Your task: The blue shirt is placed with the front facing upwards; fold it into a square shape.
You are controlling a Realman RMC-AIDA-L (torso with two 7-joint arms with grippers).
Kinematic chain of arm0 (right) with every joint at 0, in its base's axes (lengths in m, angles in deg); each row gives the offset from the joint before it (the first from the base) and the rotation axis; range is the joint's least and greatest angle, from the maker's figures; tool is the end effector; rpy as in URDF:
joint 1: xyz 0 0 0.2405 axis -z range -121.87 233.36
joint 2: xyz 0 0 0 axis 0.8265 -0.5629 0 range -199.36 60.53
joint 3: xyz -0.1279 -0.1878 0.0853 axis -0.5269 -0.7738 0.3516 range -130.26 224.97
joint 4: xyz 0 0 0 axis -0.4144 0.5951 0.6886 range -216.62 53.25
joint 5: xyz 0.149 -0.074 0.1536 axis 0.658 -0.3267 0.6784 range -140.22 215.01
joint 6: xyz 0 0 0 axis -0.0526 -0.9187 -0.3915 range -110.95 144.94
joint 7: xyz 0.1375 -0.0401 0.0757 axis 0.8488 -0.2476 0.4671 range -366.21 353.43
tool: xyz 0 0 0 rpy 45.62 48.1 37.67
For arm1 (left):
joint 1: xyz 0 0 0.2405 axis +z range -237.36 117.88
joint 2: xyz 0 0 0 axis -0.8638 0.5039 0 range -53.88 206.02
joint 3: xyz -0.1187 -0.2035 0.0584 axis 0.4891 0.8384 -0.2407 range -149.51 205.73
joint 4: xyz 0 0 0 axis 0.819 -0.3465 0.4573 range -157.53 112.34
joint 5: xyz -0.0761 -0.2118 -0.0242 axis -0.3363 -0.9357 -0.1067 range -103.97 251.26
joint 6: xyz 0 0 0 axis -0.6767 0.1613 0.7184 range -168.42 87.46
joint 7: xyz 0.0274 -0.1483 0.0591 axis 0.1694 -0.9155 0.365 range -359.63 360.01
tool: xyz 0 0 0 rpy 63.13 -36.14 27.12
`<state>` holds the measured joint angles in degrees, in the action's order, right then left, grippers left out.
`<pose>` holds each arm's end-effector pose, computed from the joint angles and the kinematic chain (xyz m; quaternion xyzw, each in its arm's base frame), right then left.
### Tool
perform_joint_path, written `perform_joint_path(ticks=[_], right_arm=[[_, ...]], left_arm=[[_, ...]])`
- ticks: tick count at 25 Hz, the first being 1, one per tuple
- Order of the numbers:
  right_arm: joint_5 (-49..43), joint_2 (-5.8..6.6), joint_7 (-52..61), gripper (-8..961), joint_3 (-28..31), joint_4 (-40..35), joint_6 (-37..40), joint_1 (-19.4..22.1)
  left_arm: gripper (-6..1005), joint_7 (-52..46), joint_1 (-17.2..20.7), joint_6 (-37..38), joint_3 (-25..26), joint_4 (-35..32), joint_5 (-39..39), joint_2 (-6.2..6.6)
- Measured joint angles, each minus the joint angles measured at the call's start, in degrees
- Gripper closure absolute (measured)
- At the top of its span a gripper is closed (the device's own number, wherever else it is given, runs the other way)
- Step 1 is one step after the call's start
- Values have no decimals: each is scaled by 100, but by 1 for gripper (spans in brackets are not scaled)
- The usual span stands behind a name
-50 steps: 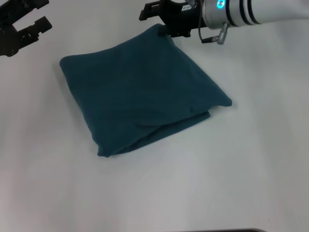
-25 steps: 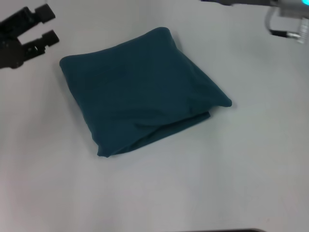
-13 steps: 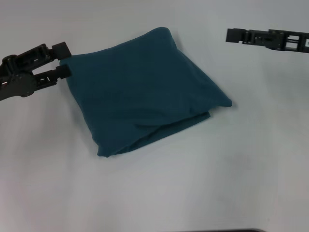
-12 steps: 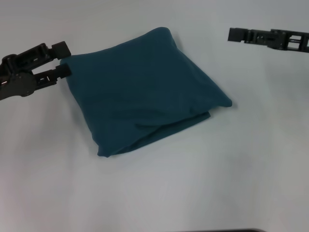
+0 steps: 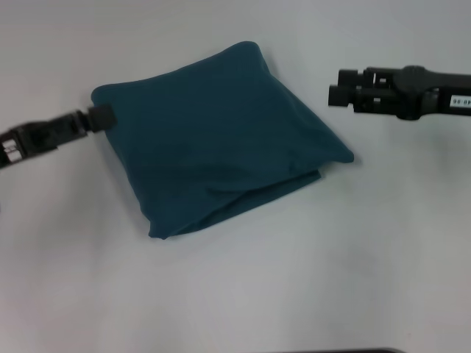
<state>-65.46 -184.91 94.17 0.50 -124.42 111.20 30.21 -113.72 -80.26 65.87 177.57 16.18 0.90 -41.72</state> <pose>0.2490 0.3346 0.0276 -0.8892 0.3407 0.2956 0.0773 -0.2793 0.2830 0.0403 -0.7763 -0.4954 -0.3897 0.0121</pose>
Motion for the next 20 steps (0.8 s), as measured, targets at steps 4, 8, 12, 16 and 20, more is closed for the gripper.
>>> perform_joint_path(ticks=[4, 8, 12, 16, 20], right_arm=[[-170, -19, 22, 273, 8, 13, 2, 52], [-169, -40, 15, 273, 56, 34, -4, 77], [-174, -93, -1, 273, 77, 37, -4, 55], [-185, -143, -1, 273, 45, 37, -4, 25], [-188, -158, 51, 273, 65, 33, -7, -7]], left_arm=[[126, -337, 9, -246, -196, -113, 309, -53], [126, -669, 19, -586, -182, -310, 510, -74], [127, -454, 51, -578, -155, -313, 522, -76], [127, -196, 84, -522, -206, -309, 537, -77], [127, 89, 113, -538, -254, -316, 702, -81]])
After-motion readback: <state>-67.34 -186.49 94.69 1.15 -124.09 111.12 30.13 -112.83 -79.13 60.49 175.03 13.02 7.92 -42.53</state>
